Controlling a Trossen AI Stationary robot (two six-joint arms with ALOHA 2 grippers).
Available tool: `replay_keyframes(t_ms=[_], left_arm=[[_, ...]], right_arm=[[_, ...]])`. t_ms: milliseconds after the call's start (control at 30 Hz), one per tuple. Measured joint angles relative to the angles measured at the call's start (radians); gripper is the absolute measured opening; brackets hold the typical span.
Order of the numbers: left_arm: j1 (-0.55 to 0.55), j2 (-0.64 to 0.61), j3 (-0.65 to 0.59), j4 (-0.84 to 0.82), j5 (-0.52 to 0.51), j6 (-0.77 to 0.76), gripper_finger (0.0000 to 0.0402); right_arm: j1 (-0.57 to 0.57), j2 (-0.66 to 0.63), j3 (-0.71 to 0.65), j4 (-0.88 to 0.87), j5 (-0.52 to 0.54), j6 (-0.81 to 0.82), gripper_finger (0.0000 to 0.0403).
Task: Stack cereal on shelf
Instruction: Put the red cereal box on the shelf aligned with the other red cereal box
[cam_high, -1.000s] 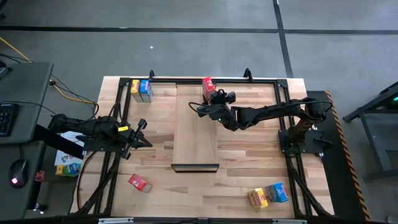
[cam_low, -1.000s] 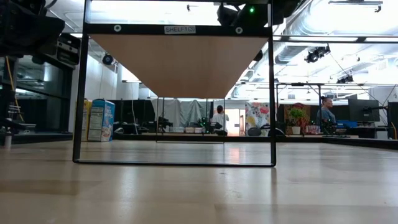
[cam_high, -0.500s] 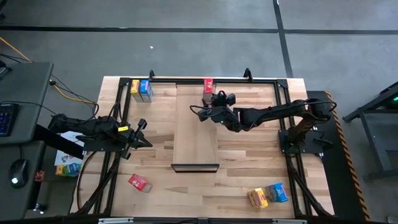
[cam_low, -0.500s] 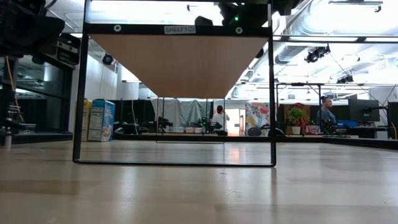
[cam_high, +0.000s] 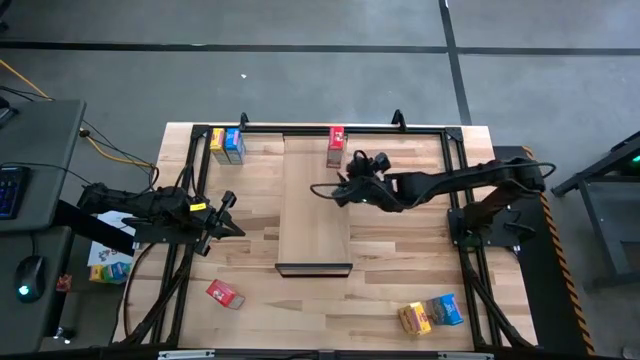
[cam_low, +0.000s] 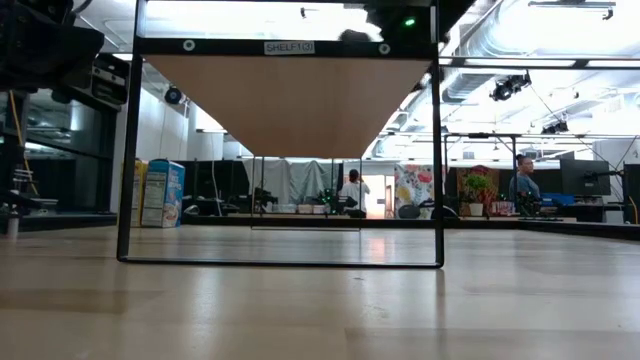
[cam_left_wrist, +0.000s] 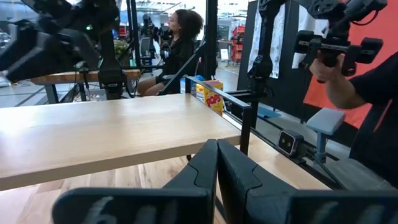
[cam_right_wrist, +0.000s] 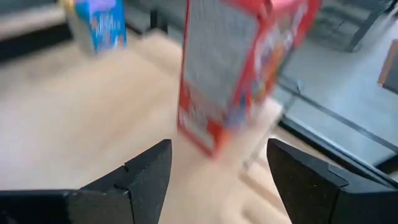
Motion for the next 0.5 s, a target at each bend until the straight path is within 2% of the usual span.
replay_keyframes(t_ms=[133, 233, 300, 400, 500], left_arm=[[0.0, 0.0, 0.0, 0.0, 0.0, 0.0, 0.0003], [0.0, 0.0, 0.0, 0.0, 0.0, 0.0, 0.0003], [0.0, 0.0, 0.0, 0.0, 0.0, 0.0, 0.0003], [0.0, 0.0, 0.0, 0.0, 0.0, 0.0, 0.0003], [0.0, 0.0, 0.0, 0.0, 0.0, 0.0, 0.0003]], right_arm=[[0.037, -0.065, 0.0, -0.262, -0.057, 0.052, 0.0256], [0.083, -0.103, 0.0, -0.47, -0.051, 0.148, 0.0256], [0.127, -0.121, 0.0, -0.598, -0.008, 0.242, 0.0256], [0.21, -0.171, -0.061, -0.676, 0.075, 0.366, 0.0256], [0.274, -0.252, -0.195, -0.64, 0.085, 0.469, 0.0256]])
